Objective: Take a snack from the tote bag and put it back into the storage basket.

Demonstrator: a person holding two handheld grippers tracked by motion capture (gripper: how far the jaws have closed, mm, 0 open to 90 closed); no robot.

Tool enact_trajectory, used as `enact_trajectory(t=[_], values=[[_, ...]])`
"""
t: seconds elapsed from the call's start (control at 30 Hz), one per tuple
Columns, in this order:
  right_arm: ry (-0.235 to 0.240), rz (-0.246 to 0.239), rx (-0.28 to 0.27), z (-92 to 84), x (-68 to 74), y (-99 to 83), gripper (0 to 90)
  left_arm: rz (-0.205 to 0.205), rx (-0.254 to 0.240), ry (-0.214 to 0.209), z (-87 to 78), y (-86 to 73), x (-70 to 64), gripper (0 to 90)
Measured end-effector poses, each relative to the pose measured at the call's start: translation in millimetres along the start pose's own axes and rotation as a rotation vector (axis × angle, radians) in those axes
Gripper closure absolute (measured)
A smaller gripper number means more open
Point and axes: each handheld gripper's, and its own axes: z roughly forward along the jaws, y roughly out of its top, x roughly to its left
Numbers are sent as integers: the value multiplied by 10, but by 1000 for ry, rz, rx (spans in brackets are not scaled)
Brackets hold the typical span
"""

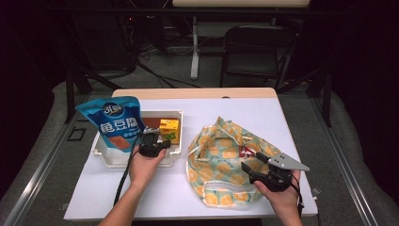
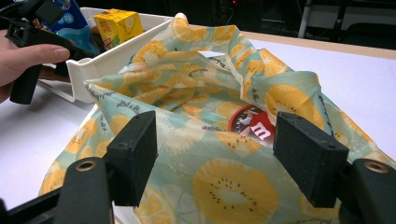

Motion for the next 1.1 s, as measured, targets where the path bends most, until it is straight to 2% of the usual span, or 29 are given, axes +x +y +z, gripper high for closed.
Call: enact_trajectory(t=[0.1,0.17,0.3,0.4,0.5,0.6,0.67,0.73,0.77,0.8,0.83,0.93,1.0,1.07,1.1], values=[[3,-3,-2,1,7,2,305,-11,-24,3,38,5,3,900],[0,-7,-4,-4,11,3,305,-20,-22,3,44,11,12,900],[-1,-3,-5,-11,-3,6,306,2,-23,6,33,-4,5,900],[-13,-6,-11,-24,-8,14,334,15,-40,0,-60,-12,6,900],[-12,5,-24,-47,-36,21,484,16,-119,-10,-222,-44,-28,882],[-25,31,-45,-52,-80,28,679,54,-157,-14,-411,-77,-84,875],[-53,35,-51,-51,-106,42,769,77,-194,-23,-526,-104,-140,863],[-71,36,-51,-47,-143,64,811,89,-213,-43,-620,-136,-212,857],[-70,42,-51,-43,-164,75,849,101,-220,-50,-657,-155,-253,854],[-49,53,-48,-41,-195,86,899,110,-226,-56,-688,-174,-295,853],[-14,61,-49,-31,-231,95,900,113,-231,-68,-713,-195,-338,850],[-21,36,-32,-3,-285,115,900,128,-250,-95,-748,-265,-486,846],[-11,46,-28,35,-307,113,900,136,-260,-107,-745,-311,-584,845],[-10,39,-13,88,-316,107,900,159,-282,-70,-747,-353,-680,882],[-13,38,-7,120,-318,101,900,157,-304,-68,-747,-367,-723,900]])
